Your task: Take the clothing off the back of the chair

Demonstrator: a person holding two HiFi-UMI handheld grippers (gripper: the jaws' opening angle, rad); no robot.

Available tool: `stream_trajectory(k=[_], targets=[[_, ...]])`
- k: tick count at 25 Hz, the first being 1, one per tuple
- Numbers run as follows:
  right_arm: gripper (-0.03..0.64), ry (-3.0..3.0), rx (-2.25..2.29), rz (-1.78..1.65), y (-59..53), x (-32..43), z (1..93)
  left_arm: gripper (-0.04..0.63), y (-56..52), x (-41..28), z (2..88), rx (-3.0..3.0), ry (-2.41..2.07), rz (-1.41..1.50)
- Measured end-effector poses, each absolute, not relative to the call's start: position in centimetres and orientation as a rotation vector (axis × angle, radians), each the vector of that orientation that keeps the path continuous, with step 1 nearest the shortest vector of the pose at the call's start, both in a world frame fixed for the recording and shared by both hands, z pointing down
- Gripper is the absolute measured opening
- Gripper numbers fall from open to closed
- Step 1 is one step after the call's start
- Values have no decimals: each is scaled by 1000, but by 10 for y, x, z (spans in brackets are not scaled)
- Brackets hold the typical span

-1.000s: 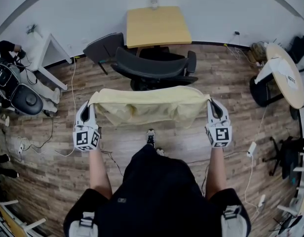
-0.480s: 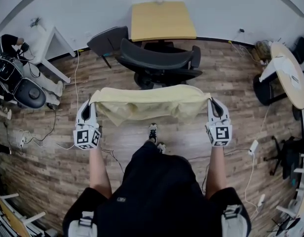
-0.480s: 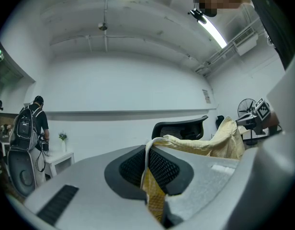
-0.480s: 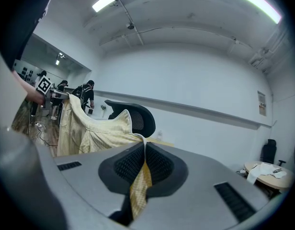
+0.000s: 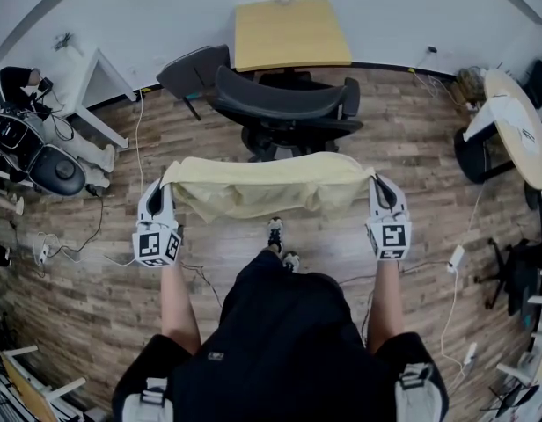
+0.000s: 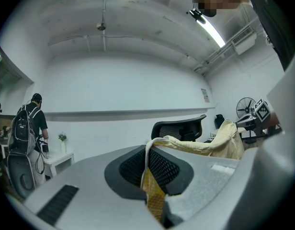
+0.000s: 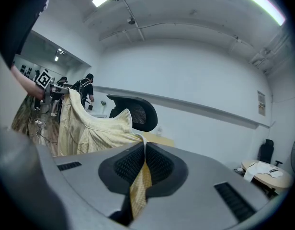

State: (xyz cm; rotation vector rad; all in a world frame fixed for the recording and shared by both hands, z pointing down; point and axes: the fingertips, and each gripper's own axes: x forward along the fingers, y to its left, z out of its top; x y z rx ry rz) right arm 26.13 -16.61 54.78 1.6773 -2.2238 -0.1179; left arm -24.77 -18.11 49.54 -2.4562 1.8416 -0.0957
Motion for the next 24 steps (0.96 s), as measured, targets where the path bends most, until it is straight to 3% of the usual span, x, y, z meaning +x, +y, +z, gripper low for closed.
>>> stream_trajectory(k=[24], targets=[[5,-2164,1746,-185,-173,272,533,6,-194,-243,492,-2449,1827,-42]])
